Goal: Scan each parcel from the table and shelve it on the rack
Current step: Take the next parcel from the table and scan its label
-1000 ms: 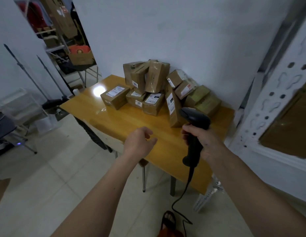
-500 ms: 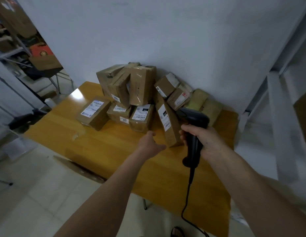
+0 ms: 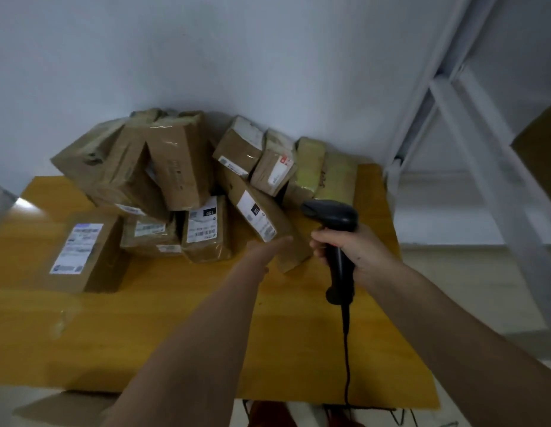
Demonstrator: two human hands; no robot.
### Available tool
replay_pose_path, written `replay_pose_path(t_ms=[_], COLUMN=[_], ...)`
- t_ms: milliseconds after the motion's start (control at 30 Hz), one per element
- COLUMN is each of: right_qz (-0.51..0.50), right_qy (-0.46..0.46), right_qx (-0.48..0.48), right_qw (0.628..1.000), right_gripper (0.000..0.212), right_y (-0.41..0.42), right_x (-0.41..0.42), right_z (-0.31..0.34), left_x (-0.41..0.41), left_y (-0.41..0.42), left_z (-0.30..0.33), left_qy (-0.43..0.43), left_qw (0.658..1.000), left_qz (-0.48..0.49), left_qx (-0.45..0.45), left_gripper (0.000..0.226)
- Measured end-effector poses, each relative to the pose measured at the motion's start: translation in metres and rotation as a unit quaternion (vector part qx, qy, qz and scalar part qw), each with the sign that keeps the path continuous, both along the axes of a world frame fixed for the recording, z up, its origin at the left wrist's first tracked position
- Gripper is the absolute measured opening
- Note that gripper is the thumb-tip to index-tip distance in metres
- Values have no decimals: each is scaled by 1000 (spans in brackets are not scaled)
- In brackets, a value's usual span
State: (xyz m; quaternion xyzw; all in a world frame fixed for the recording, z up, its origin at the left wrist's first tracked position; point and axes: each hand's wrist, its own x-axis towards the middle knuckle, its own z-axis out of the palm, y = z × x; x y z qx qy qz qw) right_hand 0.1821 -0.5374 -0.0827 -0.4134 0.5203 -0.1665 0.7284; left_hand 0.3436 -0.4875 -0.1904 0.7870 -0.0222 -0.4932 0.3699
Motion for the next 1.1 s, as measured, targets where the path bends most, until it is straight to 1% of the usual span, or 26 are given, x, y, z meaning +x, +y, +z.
replay_pose_path(t_ms=[200, 267, 400, 500, 567, 633, 767, 867, 933, 1000, 1033, 1100], right_qz=[-47, -53, -65, -70, -63, -54, -38, -21, -15, -8, -5, 3], right_qy=[27, 26, 27, 31, 29, 30, 33, 33, 37, 35, 32, 25], right_qx=[12, 11, 8, 16, 18, 20, 20, 18, 15, 11, 11, 9], right_qw=[998, 998, 998, 997, 997, 998, 998, 999, 999, 999, 999, 1000], right_gripper=[6, 6, 6, 8, 8, 8, 8, 9, 11, 10, 10, 10], right_y=[0, 0, 1, 0, 0, 1, 5, 10, 13, 17, 20, 24], right_x=[13, 14, 16, 19, 22, 27, 35, 41, 44, 47, 48, 49], right_z=[-15, -17, -27, -30, -30, -30, -28, -27, -25, -22, -20, -17], left_x=[29, 34, 42, 44, 45, 47, 51, 59, 66, 72, 75, 83], left_y=[-26, -32, -35, -27, -18, -8, 20, 45, 61, 75, 81, 94], left_z=[-32, -40, -56, -55, -53, -48, -26, -6, 8, 20, 24, 30], left_qy=[47, 66, 113, 111, 114, 125, 135, 160, 179, 181, 175, 151], left_qw=[998, 996, 988, 988, 989, 990, 990, 981, 973, 965, 962, 954], left_qz=[30, 52, 77, 80, 73, 47, -41, -106, -143, -182, -201, -240], left_qx=[-17, -39, -73, -65, -57, -41, -5, 24, 39, 56, 66, 100], left_gripper=[118, 111, 87, 80, 79, 78, 60, 52, 41, 35, 36, 46])
